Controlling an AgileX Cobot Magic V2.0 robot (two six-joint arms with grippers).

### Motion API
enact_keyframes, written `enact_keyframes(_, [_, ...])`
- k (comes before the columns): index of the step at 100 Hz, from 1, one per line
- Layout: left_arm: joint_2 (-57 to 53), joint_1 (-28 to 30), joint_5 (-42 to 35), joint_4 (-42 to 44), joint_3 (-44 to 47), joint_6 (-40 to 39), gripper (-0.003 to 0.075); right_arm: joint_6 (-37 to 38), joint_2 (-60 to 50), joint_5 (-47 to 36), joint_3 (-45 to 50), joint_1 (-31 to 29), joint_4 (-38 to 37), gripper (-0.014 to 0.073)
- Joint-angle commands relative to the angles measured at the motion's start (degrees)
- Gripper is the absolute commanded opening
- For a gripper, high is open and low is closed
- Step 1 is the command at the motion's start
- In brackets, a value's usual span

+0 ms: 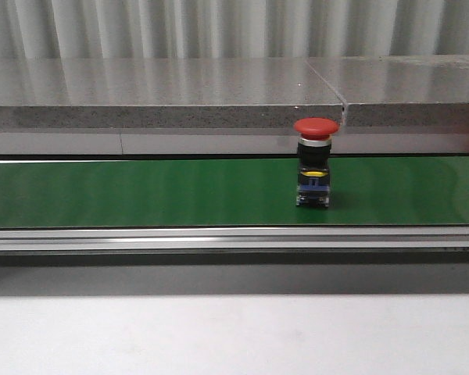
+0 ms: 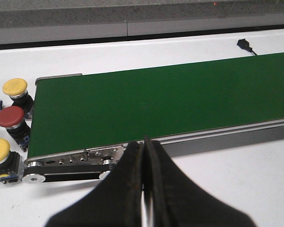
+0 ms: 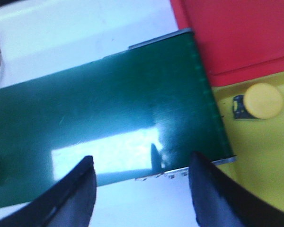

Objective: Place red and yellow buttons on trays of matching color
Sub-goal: 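Grasp the red button on the belt with the right gripper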

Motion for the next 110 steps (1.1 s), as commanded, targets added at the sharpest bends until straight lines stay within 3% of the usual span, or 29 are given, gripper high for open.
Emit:
enact_keyframes(1, [0.42,-0.51,-4.21,-0.73,-1.5,-0.06,-0.002,-1.13,-1.53,-0.11,-1.19,3.24,0.01,0.0447])
enact_keyframes(26, [0.42,-0.51,-4.21,-0.73,-1.5,-0.06,-0.002,-2.38,-1.48,-0.07,-1.19,12.08,2.18,0.0616])
enact_keyframes(44, [0.42,-0.51,-4.21,-0.73,-1.5,-0.06,-0.002,-4.35,0.9,1.39,-1.68,16.89,3.01,0.0612])
enact_keyframes(72, [0.42,-0.51,-4.21,-0.73,-1.5,-0.06,-0.002,-12.35,9.42,6.38,-6.65,23.5,10.14,0.0612])
enact_keyframes(110, [0.42,-0.51,-4.21,-0.73,-1.5,-0.06,-0.002,-12.9,16.32,-2.84,-7.19,24.78,10.02,0.0612])
